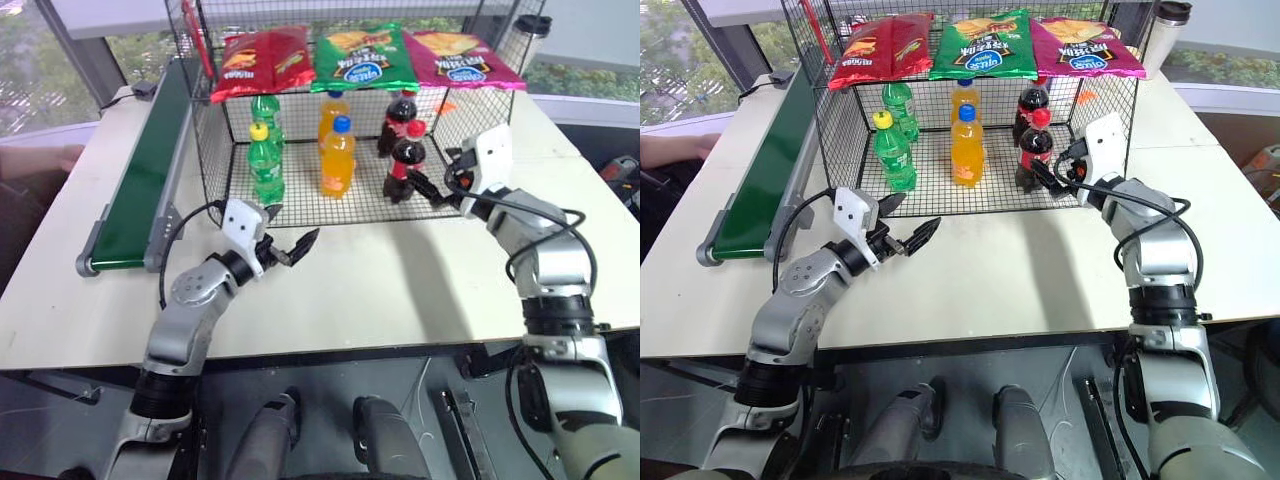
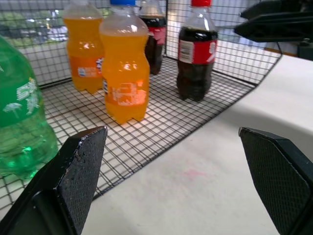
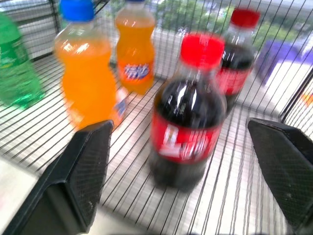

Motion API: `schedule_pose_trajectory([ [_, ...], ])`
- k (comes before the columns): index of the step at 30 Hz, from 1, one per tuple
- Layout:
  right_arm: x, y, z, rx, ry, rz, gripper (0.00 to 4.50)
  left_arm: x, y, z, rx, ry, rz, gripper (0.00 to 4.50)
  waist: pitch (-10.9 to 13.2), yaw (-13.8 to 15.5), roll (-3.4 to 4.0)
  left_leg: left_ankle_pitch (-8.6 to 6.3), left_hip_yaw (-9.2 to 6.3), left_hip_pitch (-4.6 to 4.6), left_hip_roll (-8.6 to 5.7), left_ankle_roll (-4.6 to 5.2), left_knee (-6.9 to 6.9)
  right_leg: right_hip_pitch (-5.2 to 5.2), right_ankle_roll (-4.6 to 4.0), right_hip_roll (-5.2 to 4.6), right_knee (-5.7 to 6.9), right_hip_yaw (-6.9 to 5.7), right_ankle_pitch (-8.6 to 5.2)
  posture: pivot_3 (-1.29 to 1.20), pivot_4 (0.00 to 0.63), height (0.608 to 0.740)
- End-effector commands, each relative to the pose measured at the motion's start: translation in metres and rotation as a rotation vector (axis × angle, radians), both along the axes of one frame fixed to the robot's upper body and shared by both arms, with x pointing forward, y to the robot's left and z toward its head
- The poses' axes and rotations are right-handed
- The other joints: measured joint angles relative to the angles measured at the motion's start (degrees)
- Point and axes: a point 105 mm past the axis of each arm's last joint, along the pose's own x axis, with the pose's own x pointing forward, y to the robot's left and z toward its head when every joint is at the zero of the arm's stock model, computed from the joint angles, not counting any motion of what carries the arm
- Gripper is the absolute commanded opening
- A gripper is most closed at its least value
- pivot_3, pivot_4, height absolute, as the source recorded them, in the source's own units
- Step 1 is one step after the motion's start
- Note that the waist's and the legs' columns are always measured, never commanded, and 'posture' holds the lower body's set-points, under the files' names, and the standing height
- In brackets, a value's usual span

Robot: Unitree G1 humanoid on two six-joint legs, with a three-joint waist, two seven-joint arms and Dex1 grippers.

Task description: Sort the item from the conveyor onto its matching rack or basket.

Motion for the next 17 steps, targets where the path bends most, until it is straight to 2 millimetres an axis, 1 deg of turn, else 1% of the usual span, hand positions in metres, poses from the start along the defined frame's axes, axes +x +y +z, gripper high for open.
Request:
schedule_pose_trajectory([
  [1,-0.032,0.026,-0.023,0.014,0.084,0.184,4.47,-0.002,0.009,0.002,0.003,-0.002,0.013,4.50,-0.03,0.14,-0.01,0.00,-0.03,0.00,0.01,0.00,0.00,0.02,-0.01,-0.01,-0.01,-0.02,-0.01,0.00,0.150,0.738],
  [3,-0.054,0.047,-0.040,0.021,0.150,0.312,4.47,-0.003,0.012,-0.004,0.030,0.008,0.017,4.50,-0.02,0.18,0.00,-0.01,-0.03,0.00,0.00,0.00,0.00,0.03,0.00,-0.03,-0.03,-0.02,-0.02,0.00,0.150,0.738],
  [5,-0.067,0.063,-0.050,0.038,0.186,0.386,4.47,-0.005,0.015,-0.009,0.046,0.023,0.014,4.50,-0.02,0.07,0.00,-0.01,0.01,-0.01,-0.02,-0.01,0.00,0.02,0.00,-0.06,-0.04,0.00,-0.02,0.00,0.150,0.738],
  [7,-0.070,0.071,-0.055,0.048,0.200,0.403,4.47,-0.008,0.016,-0.012,0.048,0.030,0.009,4.50,-0.02,-0.04,0.00,-0.07,0.03,-0.01,-0.01,-0.10,0.02,0.01,0.00,-0.07,-0.04,0.03,-0.01,0.00,0.150,0.738],
  [12,-0.067,0.083,-0.062,0.049,0.206,0.415,4.47,-0.015,0.019,-0.024,0.046,0.088,0.000,4.50,-0.04,0.31,-0.01,-0.10,-0.01,-0.02,-0.01,-0.14,0.06,0.04,-0.01,-0.09,-0.05,0.00,-0.02,0.00,0.150,0.738],
  [14,-0.065,0.088,-0.063,0.057,0.205,0.421,4.47,-0.016,0.021,-0.026,0.052,0.090,0.005,4.50,-0.04,0.26,0.00,-0.10,0.00,-0.03,-0.01,-0.15,0.05,0.04,-0.02,-0.10,-0.10,0.00,-0.02,0.00,0.150,0.738],
  [17,-0.061,0.091,-0.060,0.058,0.197,0.425,4.47,-0.015,0.023,-0.025,0.044,0.078,0.022,4.50,-0.04,0.32,-0.01,-0.10,-0.01,-0.05,-0.01,-0.15,0.05,0.01,-0.02,-0.10,-0.10,-0.01,-0.01,0.00,0.150,0.738],
])
